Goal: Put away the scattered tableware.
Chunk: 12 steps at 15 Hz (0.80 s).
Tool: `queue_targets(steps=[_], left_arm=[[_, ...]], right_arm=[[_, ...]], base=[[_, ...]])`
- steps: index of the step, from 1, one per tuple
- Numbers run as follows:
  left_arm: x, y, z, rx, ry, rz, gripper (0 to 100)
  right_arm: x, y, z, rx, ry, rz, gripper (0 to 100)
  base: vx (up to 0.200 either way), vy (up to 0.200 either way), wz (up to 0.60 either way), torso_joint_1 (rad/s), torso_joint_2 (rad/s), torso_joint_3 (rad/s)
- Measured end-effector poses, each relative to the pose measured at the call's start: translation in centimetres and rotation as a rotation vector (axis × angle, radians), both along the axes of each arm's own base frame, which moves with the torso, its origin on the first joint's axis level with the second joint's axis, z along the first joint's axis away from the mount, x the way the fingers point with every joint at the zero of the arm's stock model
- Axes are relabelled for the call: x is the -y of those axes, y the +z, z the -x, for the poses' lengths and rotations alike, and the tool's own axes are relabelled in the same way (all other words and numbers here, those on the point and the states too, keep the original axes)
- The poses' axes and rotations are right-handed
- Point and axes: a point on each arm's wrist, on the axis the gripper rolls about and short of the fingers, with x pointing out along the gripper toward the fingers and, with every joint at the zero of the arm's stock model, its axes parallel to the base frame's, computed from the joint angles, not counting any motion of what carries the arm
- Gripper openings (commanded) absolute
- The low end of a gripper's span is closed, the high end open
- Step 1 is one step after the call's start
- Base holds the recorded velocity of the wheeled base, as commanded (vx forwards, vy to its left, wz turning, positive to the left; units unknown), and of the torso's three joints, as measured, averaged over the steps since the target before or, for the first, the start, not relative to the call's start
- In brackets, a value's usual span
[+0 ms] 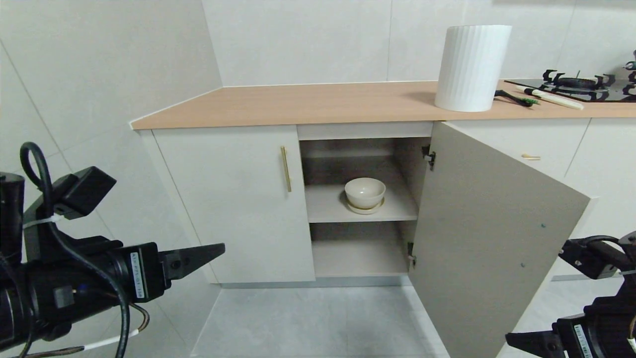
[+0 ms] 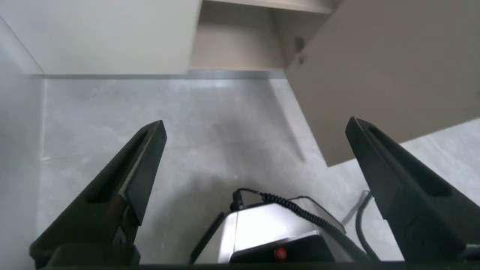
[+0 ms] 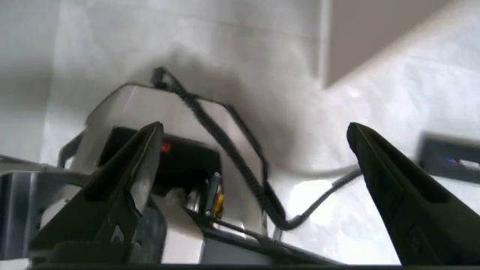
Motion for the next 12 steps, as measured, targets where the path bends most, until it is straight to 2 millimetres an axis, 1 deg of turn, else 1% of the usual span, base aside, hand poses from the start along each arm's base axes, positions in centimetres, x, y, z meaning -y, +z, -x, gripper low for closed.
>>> queue_targets(steps=[2, 7, 10, 12], left_arm=[[0.0, -0.1, 0.0, -0.003, 0.002, -0.001, 100], [0.0, 0.0, 0.0, 0.000, 0.001, 0.000, 100], [0.0, 0.0, 0.0, 0.000, 0.001, 0.000, 100], [0.0, 0.0, 0.0, 0.000, 0.001, 0.000, 100]], right_arm=[[0.9, 0.7, -0.3, -0.004, -0.064, 0.019, 100], [5.1, 2.3, -1.6, 0.001, -0.272, 0.132, 100], [7.8, 2.9, -3.1, 0.046, -0.437, 0.180, 100], [8.8, 3.0, -3.9, 0.074, -0.492, 0.182, 100]], base=[[0.000, 0.000, 0.00, 0.000, 0.00, 0.000], [0.000, 0.000, 0.00, 0.000, 0.00, 0.000], [0.000, 0.000, 0.00, 0.000, 0.00, 0.000], [0.000, 0.000, 0.00, 0.000, 0.00, 0.000]])
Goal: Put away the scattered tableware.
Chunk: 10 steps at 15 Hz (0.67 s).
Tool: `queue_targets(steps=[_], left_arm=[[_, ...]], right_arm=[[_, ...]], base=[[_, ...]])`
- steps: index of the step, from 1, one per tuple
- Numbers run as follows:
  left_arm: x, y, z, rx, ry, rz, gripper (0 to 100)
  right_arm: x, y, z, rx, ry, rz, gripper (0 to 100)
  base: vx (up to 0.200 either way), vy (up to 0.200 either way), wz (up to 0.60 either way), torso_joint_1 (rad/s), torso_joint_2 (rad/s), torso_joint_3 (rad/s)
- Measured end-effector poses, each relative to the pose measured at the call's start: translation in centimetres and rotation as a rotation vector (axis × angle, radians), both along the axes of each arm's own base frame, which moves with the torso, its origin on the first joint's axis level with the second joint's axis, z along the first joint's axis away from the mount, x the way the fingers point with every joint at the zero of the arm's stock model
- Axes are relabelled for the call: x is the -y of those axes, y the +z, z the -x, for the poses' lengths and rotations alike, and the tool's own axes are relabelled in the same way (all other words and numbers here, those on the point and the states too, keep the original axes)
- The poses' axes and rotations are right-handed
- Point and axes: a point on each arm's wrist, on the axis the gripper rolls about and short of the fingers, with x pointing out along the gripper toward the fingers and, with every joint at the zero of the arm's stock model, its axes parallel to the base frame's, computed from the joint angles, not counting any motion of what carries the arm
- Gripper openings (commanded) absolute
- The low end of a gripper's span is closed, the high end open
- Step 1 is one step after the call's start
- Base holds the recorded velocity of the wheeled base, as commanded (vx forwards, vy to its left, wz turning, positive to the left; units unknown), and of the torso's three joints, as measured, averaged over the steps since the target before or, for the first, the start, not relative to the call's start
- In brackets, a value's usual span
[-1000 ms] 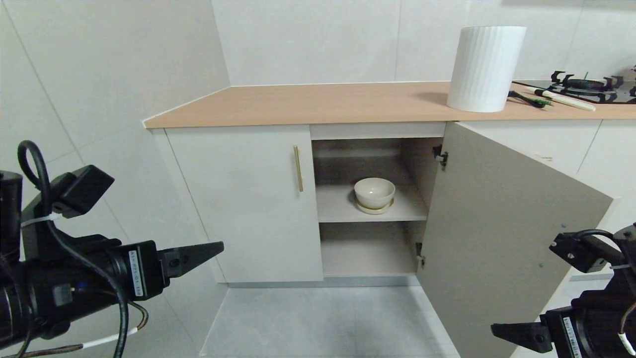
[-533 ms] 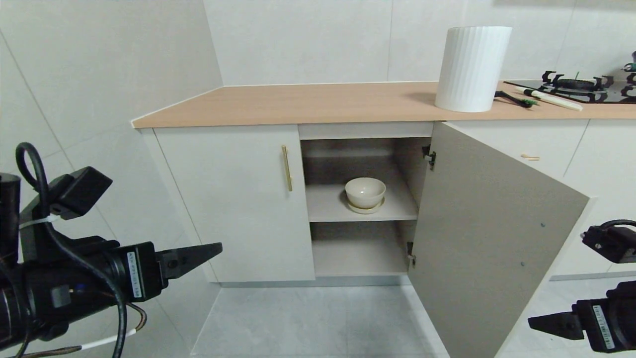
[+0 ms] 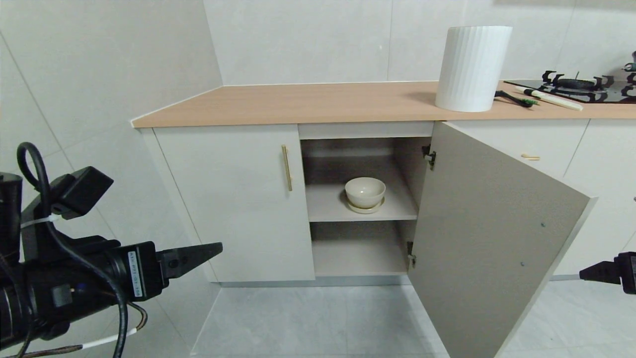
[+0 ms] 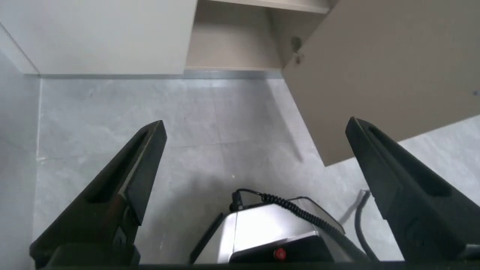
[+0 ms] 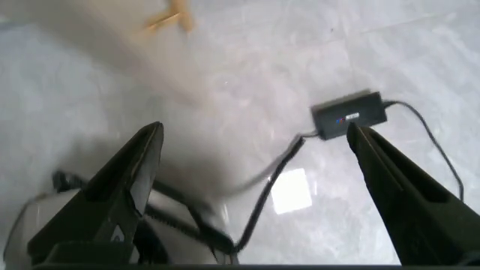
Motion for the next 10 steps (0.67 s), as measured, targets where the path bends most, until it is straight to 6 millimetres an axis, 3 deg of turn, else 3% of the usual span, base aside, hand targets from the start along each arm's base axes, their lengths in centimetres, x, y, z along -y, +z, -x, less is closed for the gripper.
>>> queue_targets(steps=[6, 10], left_arm=[[0.0, 0.0, -0.1, -0.001, 0.002, 0.001, 100], [0.1, -0.1, -0.3, -0.006, 0.004, 0.001, 100]], right_arm=[[4.0, -1.0, -4.8, 0.193, -0.173, -0.050, 100], [4.3, -3.1, -6.5, 0.203, -0.120, -0.191, 100]], base=[[0.000, 0.000, 0.00, 0.000, 0.00, 0.000], [0.000, 0.000, 0.00, 0.000, 0.00, 0.000]])
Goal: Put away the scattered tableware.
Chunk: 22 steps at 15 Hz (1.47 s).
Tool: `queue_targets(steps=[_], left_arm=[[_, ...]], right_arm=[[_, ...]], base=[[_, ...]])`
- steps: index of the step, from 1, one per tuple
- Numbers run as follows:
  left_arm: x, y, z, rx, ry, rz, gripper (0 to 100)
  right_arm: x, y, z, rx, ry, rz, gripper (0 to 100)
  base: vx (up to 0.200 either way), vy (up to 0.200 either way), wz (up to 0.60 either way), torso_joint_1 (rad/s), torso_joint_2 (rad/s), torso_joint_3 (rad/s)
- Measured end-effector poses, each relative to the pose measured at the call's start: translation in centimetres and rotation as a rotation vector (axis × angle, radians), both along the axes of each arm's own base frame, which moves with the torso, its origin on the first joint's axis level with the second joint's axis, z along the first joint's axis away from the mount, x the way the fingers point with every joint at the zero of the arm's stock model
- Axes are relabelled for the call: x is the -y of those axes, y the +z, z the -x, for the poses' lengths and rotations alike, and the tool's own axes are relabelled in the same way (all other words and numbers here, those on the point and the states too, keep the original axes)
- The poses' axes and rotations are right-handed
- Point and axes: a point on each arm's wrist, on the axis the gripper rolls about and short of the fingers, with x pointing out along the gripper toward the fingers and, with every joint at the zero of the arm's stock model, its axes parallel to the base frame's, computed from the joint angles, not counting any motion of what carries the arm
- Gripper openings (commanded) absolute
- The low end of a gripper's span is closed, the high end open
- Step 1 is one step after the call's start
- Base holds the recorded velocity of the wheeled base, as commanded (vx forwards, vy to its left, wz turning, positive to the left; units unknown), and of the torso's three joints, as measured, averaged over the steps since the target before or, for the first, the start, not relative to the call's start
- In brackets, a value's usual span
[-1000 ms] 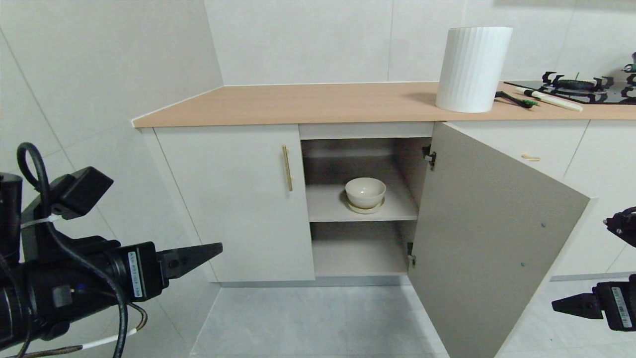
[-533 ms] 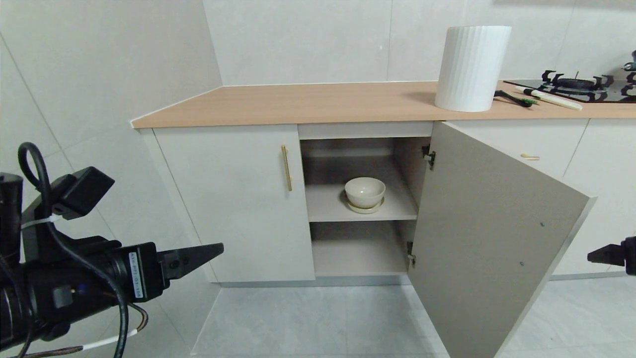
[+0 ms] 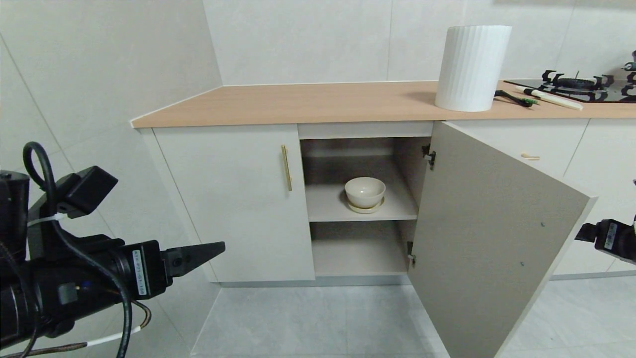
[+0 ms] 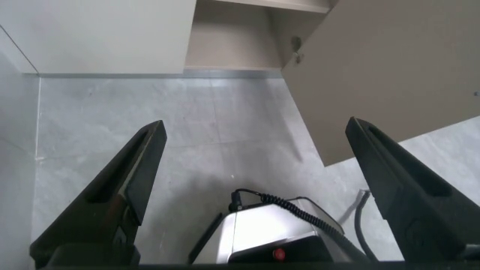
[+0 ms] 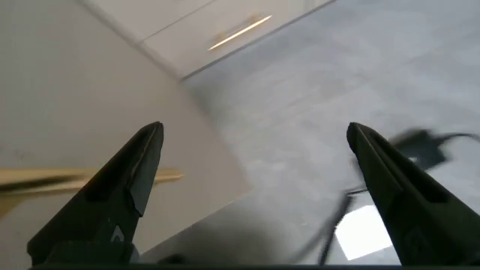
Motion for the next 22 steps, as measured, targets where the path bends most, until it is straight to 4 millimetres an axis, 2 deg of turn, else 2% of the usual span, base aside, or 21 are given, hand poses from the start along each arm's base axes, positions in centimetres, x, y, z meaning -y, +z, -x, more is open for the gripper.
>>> queue_targets(steps=[2, 6, 9, 12, 16, 19, 22], left_arm=[[0.0, 0.0, 0.0, -0.002, -0.001, -0.001, 100], [0.0, -0.1, 0.0, -0.004, -0.002, -0.002, 100], [0.0, -0.1, -0.1, -0.004, 0.000, 0.000, 100], [0.0, 0.0, -0.1, -0.002, 0.000, 0.001, 100], [0.0, 0.0, -0.1, -0.001, 0.001, 0.001, 100], [0.0, 0.0, -0.1, -0.002, 0.001, 0.001, 100], [0.0, 0.0, -0.1, -0.002, 0.001, 0.000, 100]], right_arm=[[-0.3, -0.8, -0.3, 0.007, 0.047, -0.083, 100], [-0.8, -1.9, -0.5, -0.032, 0.074, -0.108, 100], [-2.5, -2.4, -0.5, -0.040, 0.131, -0.116, 100], [-4.9, -2.8, -0.1, -0.039, 0.226, -0.114, 100], [-9.4, -2.4, -0.3, -0.014, 0.410, -0.107, 100], [-13.0, -2.0, -1.5, 0.063, 0.543, -0.100, 100], [-15.9, -2.5, -3.4, 0.067, 0.619, -0.100, 100]], base=[[0.000, 0.000, 0.00, 0.000, 0.00, 0.000], [0.000, 0.000, 0.00, 0.000, 0.00, 0.000], [0.000, 0.000, 0.00, 0.000, 0.00, 0.000], [0.000, 0.000, 0.00, 0.000, 0.00, 0.000], [0.000, 0.000, 0.00, 0.000, 0.00, 0.000], [0.000, 0.000, 0.00, 0.000, 0.00, 0.000], [0.000, 0.000, 0.00, 0.000, 0.00, 0.000]])
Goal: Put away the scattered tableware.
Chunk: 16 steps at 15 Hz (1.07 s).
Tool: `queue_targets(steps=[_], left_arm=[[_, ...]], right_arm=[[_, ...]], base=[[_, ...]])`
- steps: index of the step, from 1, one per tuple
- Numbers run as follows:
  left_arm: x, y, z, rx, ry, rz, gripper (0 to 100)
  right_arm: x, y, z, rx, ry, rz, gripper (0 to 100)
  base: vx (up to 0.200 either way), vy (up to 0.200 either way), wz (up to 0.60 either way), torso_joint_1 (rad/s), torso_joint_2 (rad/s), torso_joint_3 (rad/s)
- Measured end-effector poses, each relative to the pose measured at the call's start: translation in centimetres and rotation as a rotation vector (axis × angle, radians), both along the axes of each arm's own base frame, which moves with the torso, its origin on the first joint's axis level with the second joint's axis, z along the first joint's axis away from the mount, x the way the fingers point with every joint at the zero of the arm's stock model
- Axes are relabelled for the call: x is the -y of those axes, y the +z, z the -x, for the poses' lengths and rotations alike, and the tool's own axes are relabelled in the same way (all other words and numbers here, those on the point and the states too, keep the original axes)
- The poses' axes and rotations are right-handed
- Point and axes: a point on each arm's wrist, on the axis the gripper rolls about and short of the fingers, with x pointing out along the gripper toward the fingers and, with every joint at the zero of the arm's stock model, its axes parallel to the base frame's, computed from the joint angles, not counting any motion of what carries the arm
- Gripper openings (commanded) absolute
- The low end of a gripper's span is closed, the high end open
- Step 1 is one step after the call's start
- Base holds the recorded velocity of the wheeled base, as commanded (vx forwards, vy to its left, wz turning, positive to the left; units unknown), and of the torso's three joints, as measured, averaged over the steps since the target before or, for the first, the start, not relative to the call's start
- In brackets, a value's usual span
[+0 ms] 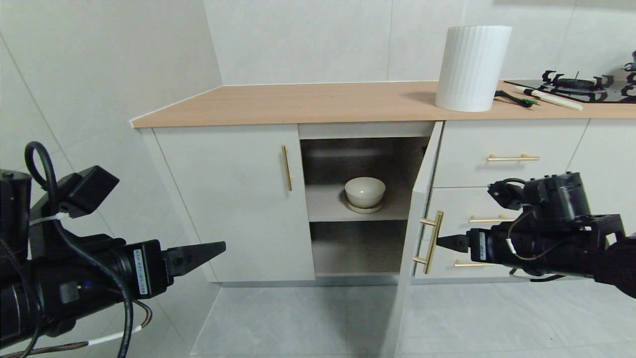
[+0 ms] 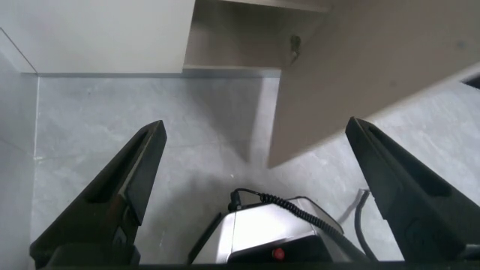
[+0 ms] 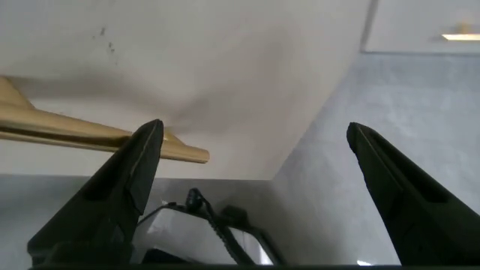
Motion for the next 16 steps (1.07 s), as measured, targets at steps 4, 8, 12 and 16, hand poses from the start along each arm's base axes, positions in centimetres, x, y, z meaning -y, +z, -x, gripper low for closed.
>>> queue_targets(steps=[4, 8, 12, 16], left_arm=[[0.0, 0.0, 0.0, 0.002, 0.001, -0.001, 100], [0.0, 0.1, 0.0, 0.005, 0.002, 0.001, 100], [0.1, -0.1, -0.1, -0.004, 0.002, -0.003, 100], [0.1, -0.2, -0.2, -0.010, 0.002, -0.005, 100]], right_arm=[[-2.9, -0.5, -3.8, 0.039, 0.033, -0.004, 100], [-4.4, -1.4, -6.6, 0.082, 0.040, -0.027, 100], [-5.2, -2.5, -7.9, 0.102, -0.014, -0.144, 100], [-6.1, -3.6, -8.0, 0.073, 0.001, -0.146, 100]], base=[[0.000, 0.000, 0.00, 0.000, 0.00, 0.000], [0.000, 0.000, 0.00, 0.000, 0.00, 0.000], [0.000, 0.000, 0.00, 0.000, 0.00, 0.000], [0.000, 0.000, 0.00, 0.000, 0.00, 0.000]])
